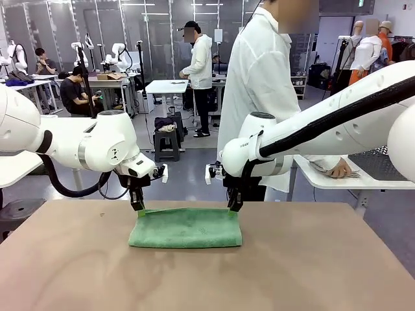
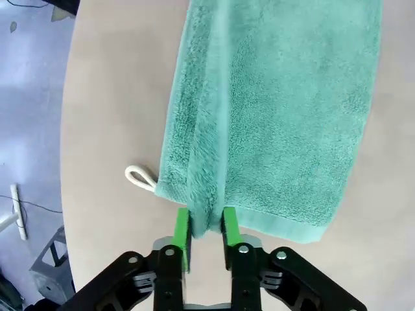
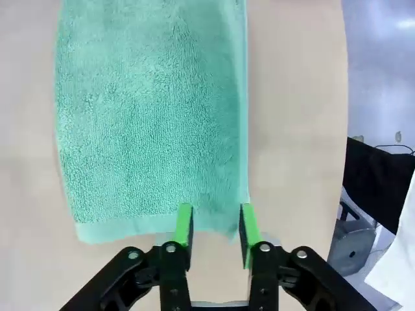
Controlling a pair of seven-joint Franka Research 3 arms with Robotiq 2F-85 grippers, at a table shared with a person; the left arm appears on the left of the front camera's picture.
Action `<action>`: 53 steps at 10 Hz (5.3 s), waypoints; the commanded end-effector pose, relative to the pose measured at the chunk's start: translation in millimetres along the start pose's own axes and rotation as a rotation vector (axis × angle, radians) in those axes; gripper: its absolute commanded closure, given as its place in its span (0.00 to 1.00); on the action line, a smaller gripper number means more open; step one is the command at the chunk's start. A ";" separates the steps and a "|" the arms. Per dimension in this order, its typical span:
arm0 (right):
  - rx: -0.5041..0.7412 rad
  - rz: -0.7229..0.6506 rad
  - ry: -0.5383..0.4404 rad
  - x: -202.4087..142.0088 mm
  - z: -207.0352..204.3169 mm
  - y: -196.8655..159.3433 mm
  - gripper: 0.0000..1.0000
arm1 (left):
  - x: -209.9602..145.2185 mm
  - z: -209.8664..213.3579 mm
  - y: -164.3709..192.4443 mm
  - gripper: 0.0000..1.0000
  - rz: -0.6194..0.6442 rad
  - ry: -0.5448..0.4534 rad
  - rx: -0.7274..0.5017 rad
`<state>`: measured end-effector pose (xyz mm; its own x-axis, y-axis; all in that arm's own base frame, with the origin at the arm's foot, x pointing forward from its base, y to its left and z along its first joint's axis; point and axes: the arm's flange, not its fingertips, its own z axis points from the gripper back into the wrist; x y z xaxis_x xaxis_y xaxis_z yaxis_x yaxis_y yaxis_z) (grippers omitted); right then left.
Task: Fold the towels and place them in the basket.
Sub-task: When a person lays out a Towel with hook on the table, fold it in half twice.
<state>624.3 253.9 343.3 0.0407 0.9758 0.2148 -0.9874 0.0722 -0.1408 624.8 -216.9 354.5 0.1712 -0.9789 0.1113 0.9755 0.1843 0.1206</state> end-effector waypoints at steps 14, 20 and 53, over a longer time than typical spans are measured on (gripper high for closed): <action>0.144 -0.368 -0.037 -14.6 125.2 121.9 0.05 | -178.2 132.9 -10.5 0.19 -0.221 -0.449 -0.105; 0.255 -0.647 -0.205 -13.1 119.7 127.1 0.00 | -228.0 114.2 10.1 0.00 -0.172 -0.673 -0.198; -0.092 -1.563 -0.051 8.8 10.4 51.8 0.00 | -245.4 83.3 25.0 0.00 -0.074 -0.937 -0.243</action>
<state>563.2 255.3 348.8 0.9740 -0.0735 0.2142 0.0290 0.9786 0.2039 595.7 35.8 412.0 0.0284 -0.5008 0.8651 0.9994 -0.0016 -0.0337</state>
